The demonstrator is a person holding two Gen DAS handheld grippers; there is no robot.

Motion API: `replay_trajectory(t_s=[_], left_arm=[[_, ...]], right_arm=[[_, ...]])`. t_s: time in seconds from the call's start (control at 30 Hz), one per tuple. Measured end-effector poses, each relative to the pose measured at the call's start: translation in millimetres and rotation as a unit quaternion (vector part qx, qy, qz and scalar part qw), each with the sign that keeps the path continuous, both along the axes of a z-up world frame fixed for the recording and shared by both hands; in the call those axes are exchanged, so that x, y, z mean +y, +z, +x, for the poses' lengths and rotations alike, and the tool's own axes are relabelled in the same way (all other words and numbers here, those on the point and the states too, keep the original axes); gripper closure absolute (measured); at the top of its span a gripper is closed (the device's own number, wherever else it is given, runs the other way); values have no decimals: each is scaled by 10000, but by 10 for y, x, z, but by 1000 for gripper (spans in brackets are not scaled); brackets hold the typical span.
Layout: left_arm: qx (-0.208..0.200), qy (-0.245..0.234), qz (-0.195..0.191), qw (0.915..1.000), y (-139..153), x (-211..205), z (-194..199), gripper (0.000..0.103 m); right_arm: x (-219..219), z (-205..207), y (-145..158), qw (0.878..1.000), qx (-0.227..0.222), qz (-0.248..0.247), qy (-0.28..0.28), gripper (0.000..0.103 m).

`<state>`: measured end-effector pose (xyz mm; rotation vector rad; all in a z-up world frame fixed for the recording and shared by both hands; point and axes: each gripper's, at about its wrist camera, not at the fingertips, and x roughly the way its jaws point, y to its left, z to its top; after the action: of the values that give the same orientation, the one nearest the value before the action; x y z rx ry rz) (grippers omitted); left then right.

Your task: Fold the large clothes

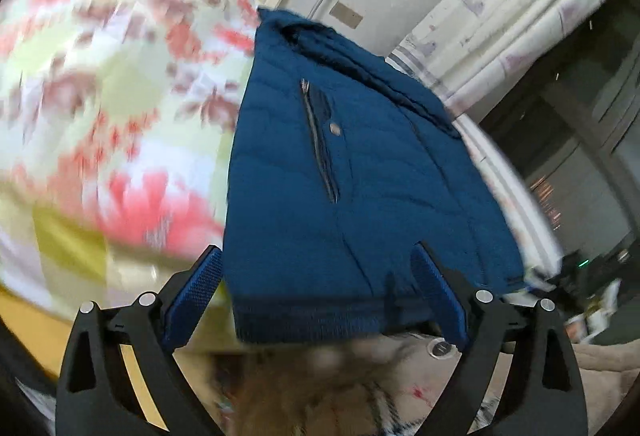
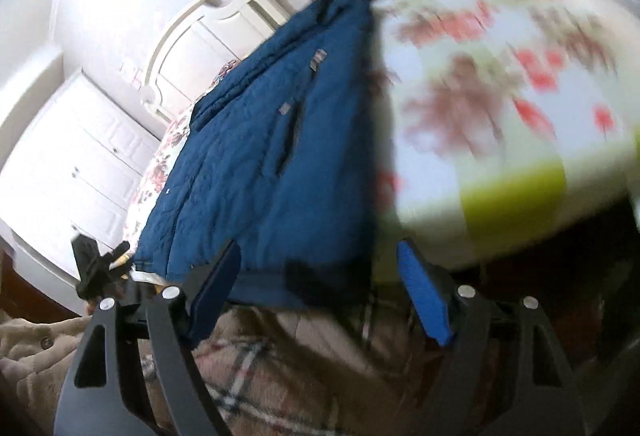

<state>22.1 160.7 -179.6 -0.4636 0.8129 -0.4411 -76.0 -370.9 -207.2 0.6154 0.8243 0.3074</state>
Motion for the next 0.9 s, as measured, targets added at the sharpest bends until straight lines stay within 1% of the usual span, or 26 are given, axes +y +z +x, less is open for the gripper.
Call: replay_trajectory(t_s=[0.03, 0.07, 0.1, 0.13, 0.2, 0.27, 0.33, 0.4, 0.47, 0.53, 0.63, 0.73, 0.8, 0.83, 0.9], left_arm=[[100, -50, -188, 9998, -63, 9, -18, 16], [152, -98, -266, 9995, -114, -5, -22, 16], [150, -109, -258, 9995, -147, -31, -16, 16], [114, -110, -281, 9995, -154, -48, -10, 16], [18, -68, -427, 9991, -123, -74, -20, 16], [-125, -142, -443, 9988, -33, -95, -68, 17], [-296, -262, -446, 9982, 82, -107, -117, 17], [-457, -329, -533, 9970, 169, -107, -118, 17], [-481, -313, -574, 9967, 175, -114, -35, 17], [-403, -269, -592, 9971, 109, -126, 81, 17], [-317, -271, -566, 9975, 22, -144, 205, 17], [-326, -351, -704, 9964, 21, -174, 333, 17], [-347, -380, -637, 9966, 22, -230, 447, 15], [-323, -338, -552, 9974, 38, -261, 468, 14], [-326, -357, -173, 9987, 79, -369, 512, 14]], right_arm=[[4, -5, -41, 9999, -11, 105, 43, 27], [35, 12, -70, 9997, -51, 208, 141, 31], [58, 38, -80, 9995, -74, 239, 196, 33], [99, 63, -78, 9992, -112, 263, 269, 40], [161, 65, -26, 9991, -170, 213, 337, 42], [192, 76, 82, 9986, -309, 88, 430, 46], [189, 21, 203, 9971, -586, 92, 481, 48], [187, 19, 270, 9959, -760, 120, 469, 48], [202, 109, 249, 9968, -699, 36, 393, 47], [212, 244, 168, 9979, -558, 68, 322, 47], [265, 379, 146, 9972, -623, 219, 342, 47], [369, 481, 141, 9965, -635, 219, 488, 48], [463, 551, 144, 9961, -646, 161, 572, 50], [481, 560, 153, 9962, -667, 110, 555, 53], [514, 580, 171, 9966, -634, -16, 534, 58]])
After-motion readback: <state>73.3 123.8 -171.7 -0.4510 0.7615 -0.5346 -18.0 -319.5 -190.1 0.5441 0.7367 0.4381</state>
